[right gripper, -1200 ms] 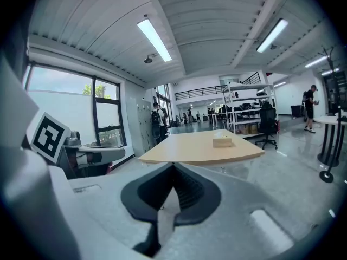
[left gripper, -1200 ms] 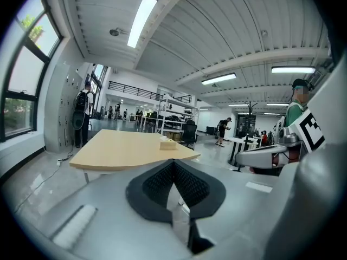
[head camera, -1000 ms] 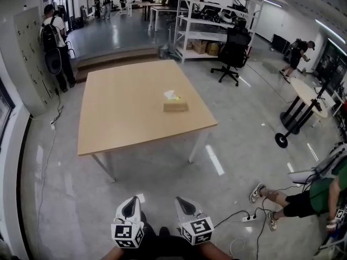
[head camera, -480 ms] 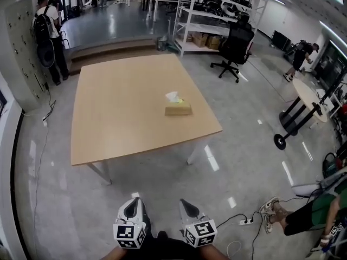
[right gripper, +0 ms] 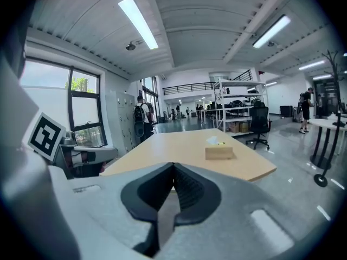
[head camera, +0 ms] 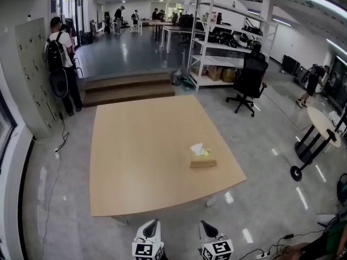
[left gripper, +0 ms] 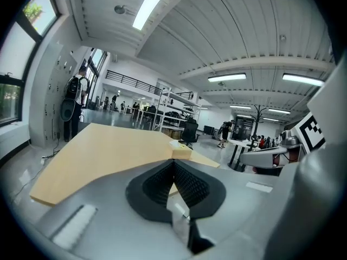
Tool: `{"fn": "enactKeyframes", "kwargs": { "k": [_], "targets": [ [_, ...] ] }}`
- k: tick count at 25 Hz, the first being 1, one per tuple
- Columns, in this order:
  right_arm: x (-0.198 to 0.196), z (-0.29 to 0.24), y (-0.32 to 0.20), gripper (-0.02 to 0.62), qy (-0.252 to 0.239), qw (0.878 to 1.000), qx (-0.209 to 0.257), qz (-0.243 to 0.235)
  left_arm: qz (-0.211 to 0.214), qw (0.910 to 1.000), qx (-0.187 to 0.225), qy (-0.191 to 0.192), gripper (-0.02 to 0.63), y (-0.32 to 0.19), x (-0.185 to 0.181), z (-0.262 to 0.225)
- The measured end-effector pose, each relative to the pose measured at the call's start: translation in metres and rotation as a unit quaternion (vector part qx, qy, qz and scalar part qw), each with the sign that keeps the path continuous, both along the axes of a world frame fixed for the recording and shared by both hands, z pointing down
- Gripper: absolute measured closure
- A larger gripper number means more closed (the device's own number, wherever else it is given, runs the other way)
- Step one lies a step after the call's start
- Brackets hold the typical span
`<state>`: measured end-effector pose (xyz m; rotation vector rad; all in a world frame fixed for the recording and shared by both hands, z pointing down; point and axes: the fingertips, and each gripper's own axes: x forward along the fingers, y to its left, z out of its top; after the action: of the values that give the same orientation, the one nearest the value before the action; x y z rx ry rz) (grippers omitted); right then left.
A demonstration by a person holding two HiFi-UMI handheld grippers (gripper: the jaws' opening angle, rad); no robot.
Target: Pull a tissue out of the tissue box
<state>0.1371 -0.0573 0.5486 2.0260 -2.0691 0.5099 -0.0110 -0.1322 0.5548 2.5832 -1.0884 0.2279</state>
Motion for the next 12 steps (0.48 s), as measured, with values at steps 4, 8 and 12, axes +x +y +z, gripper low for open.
{"fn": "enactKeyframes", "kwargs": {
  "k": [4,8,12],
  "targets": [
    [0.006,-0.009,-0.04,0.603,0.015,1.0,0.011,0.003,-0.002,0.9999,0.008,0.011,0.588,-0.042,0.004,-0.007],
    [0.013,-0.017,-0.071,0.603,0.027,0.999,0.021,0.008,-0.008,0.9997,0.017,0.017,0.588,-0.076,0.003,-0.011],
    [0.02,-0.02,-0.089,0.603,0.032,0.999,0.02,0.009,-0.02,0.9994,0.016,0.022,0.588,-0.092,-0.001,-0.011]
  ]
}}
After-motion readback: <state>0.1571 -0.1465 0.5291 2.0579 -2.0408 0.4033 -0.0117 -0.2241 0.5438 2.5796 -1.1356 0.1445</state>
